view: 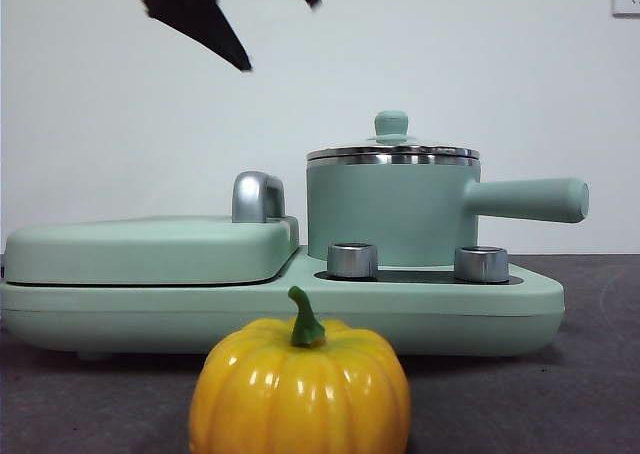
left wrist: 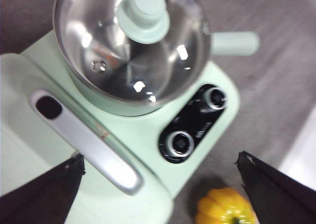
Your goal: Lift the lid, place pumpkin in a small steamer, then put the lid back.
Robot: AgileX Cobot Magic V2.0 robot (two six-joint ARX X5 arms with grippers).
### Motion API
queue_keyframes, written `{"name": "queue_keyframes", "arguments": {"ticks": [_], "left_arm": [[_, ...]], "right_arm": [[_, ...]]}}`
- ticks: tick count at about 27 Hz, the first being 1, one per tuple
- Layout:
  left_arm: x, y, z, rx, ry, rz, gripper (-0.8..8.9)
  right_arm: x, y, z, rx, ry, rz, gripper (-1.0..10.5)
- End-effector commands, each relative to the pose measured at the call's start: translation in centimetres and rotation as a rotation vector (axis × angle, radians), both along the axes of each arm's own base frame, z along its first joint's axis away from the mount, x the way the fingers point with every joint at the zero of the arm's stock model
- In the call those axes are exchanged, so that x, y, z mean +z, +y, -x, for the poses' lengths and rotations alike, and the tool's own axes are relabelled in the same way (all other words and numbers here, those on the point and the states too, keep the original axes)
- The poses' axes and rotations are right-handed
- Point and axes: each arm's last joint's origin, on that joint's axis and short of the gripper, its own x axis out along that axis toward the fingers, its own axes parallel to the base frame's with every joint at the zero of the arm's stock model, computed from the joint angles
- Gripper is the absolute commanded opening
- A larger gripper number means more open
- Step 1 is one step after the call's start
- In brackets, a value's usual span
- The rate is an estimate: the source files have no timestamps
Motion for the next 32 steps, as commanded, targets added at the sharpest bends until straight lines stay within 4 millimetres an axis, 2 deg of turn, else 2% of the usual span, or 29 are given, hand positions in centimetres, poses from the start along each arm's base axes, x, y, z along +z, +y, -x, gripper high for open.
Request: {"name": "queue_keyframes", "arguments": {"ticks": [1,7,10,18,21,23,27,29,32], "left_arm": [[0.4,-2.0,-1.6,-0.018,-0.052,-0.062,4.94],[0.9,-5.5,-4.6,0.01,-0.121,-0.077,4.91],[0.5,-6.8,-5.5,0.023,-0.12,-0.063,4.91],[-2.4,-9.4,-7.0,0.02,-0.112,-0.091,4.9],[-3.2,-10.3,-7.0,0.005,-0.135,-0.117,4.83],[-3.5,-10.8,-6.8,-0.007,-0.13,-0.122,4.46],[-3.6,-11.5,-6.3,-0.037,-0.137,-0.126,4.25],[-3.6,-11.6,-6.2,-0.054,-0.145,-0.132,3.69],[-3.8,-11.8,-6.2,-0.063,-0.148,-0.134,3.64]], "right_arm": [[0.4,0.0,0.0,0.007,-0.024,0.004,5.1],[0.4,0.0,0.0,0.007,-0.024,0.004,5.1],[0.4,0.0,0.0,0.007,-0.024,0.004,5.1],[0.4,0.0,0.0,0.007,-0.025,0.004,5.1],[0.4,0.0,0.0,0.007,-0.024,0.003,5.1],[0.4,0.0,0.0,0.007,-0.024,0.003,5.1],[0.4,0.0,0.0,0.007,-0.024,0.003,5.1],[0.4,0.0,0.0,0.007,-0.024,0.003,5.1],[0.4,0.0,0.0,0.007,-0.024,0.003,5.1]]}}
